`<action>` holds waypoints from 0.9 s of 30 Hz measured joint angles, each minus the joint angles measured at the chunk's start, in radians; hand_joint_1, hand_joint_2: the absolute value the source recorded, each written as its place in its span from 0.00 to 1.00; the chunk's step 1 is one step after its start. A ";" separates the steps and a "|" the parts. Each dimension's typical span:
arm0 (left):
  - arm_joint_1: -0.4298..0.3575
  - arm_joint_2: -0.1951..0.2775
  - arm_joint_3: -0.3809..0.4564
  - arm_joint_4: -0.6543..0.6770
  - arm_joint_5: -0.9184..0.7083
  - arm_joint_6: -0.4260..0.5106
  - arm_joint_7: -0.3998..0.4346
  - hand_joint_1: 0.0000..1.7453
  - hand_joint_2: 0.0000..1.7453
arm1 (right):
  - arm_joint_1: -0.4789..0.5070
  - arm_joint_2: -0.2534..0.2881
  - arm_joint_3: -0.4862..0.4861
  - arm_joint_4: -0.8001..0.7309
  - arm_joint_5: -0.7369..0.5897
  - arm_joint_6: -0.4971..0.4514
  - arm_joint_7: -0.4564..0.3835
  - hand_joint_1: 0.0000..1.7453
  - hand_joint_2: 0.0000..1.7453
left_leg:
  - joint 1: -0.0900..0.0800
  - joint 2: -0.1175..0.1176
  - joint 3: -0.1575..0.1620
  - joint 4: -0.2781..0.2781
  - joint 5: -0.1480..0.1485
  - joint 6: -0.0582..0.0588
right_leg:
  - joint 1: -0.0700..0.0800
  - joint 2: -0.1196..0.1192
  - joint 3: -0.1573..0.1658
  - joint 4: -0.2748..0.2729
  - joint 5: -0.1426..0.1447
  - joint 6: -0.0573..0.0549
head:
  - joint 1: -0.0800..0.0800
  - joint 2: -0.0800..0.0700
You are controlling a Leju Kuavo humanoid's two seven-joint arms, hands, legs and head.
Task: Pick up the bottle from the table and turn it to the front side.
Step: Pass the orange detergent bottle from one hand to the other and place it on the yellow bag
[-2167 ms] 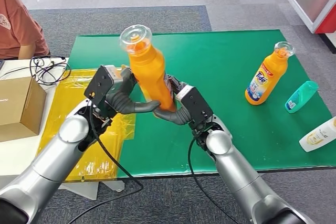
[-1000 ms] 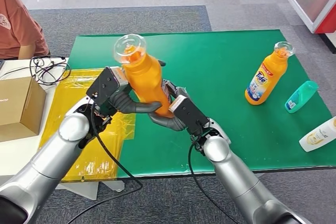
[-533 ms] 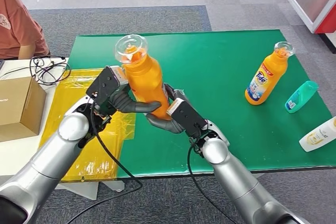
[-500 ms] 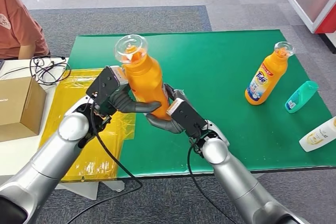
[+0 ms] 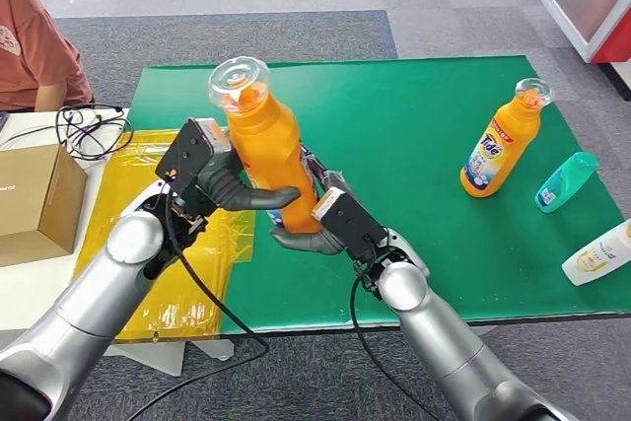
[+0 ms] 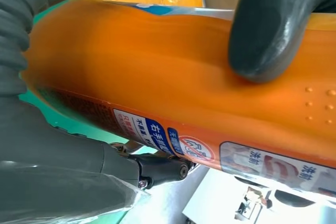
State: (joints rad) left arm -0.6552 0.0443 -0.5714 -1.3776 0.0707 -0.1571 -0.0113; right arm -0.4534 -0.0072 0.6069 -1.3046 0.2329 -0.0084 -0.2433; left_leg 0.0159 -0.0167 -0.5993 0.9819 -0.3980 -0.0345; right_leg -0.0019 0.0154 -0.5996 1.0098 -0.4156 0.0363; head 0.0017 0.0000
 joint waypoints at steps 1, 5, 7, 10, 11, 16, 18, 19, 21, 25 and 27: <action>0.002 0.000 0.002 -0.002 0.004 0.001 -0.002 1.00 1.00 | 0.000 0.000 0.000 0.000 -0.003 -0.001 0.001 0.00 1.00 | 0.000 0.000 0.000 0.000 0.000 0.000 | 0.000 0.000 0.000 0.000 0.000 0.000 | 0.000 0.000; 0.021 0.007 0.013 -0.021 0.006 0.010 -0.014 1.00 1.00 | 0.002 0.000 -0.002 0.000 -0.018 -0.016 0.009 0.00 1.00 | 0.000 0.000 0.000 0.000 0.000 0.000 | 0.000 0.000 0.000 0.000 0.000 0.000 | 0.000 0.000; 0.029 0.023 0.015 -0.040 -0.032 0.017 -0.018 1.00 1.00 | 0.008 -0.002 -0.008 0.001 -0.024 -0.030 0.019 0.00 1.00 | 0.000 0.000 0.000 0.000 0.000 0.000 | 0.000 0.000 0.000 0.000 0.000 0.000 | 0.000 0.000; 0.033 0.070 0.019 -0.077 -0.137 0.020 -0.013 1.00 1.00 | 0.027 -0.014 -0.040 0.006 -0.024 -0.060 0.032 0.00 1.00 | 0.000 0.000 0.000 0.000 0.000 0.000 | 0.000 0.000 0.000 0.000 0.000 0.000 | 0.000 0.000; 0.034 0.088 0.024 -0.088 -0.166 0.015 -0.010 1.00 1.00 | 0.034 -0.020 -0.057 0.008 -0.020 -0.066 0.033 0.00 1.00 | 0.000 0.000 0.000 0.000 0.000 0.000 | 0.000 0.000 0.000 0.000 0.000 0.000 | 0.000 0.000; 0.039 0.146 0.047 -0.125 -0.245 -0.007 0.001 1.00 1.00 | 0.054 -0.039 -0.126 0.019 0.005 -0.076 0.038 0.00 1.00 | 0.000 0.000 0.000 0.000 0.000 0.000 | 0.000 0.000 0.000 0.000 0.000 0.000 | 0.000 0.000; 0.038 0.171 0.049 -0.135 -0.294 -0.013 0.012 1.00 1.00 | 0.060 -0.044 -0.153 0.020 0.018 -0.088 0.046 0.00 1.00 | 0.000 0.000 0.000 0.000 0.000 0.000 | 0.000 0.000 0.000 0.000 0.000 0.000 | 0.000 0.000; 0.038 0.184 0.052 -0.139 -0.318 -0.017 0.015 1.00 1.00 | 0.063 -0.048 -0.170 0.020 0.023 -0.093 0.049 0.00 1.00 | 0.000 0.000 0.000 0.000 0.000 0.000 | 0.000 0.000 0.000 0.000 0.000 0.000 | 0.000 0.000; 0.038 0.213 0.059 -0.148 -0.371 -0.024 0.020 1.00 1.00 | 0.069 -0.055 -0.206 0.019 0.036 -0.097 0.051 0.00 1.00 | 0.000 0.000 0.000 0.000 0.000 0.000 | 0.000 0.000 0.000 0.000 0.000 0.000 | 0.000 0.000; 0.038 0.271 0.066 -0.161 -0.484 -0.040 0.031 1.00 1.00 | 0.081 -0.067 -0.271 0.009 0.062 -0.094 0.053 0.00 1.00 | 0.000 0.000 0.000 0.000 0.000 0.000 | 0.000 0.000 -0.001 0.000 0.000 0.000 | 0.000 0.000; 0.038 0.301 0.065 -0.166 -0.541 -0.050 0.044 1.00 1.00 | 0.090 -0.070 -0.300 -0.006 0.077 -0.091 0.053 0.00 1.00 | 0.000 0.000 0.000 0.000 0.000 0.000 | 0.000 0.000 -0.001 0.000 0.000 0.000 | 0.000 0.000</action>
State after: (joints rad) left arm -0.6173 0.3455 -0.5060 -1.5432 -0.4707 -0.2074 0.0327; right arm -0.3633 -0.0771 0.3067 -1.3106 0.3102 -0.0997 -0.1900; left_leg 0.0160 -0.0166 -0.5995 0.9819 -0.3977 -0.0349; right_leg -0.0018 0.0155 -0.6007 1.0100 -0.4156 0.0363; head 0.0016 0.0000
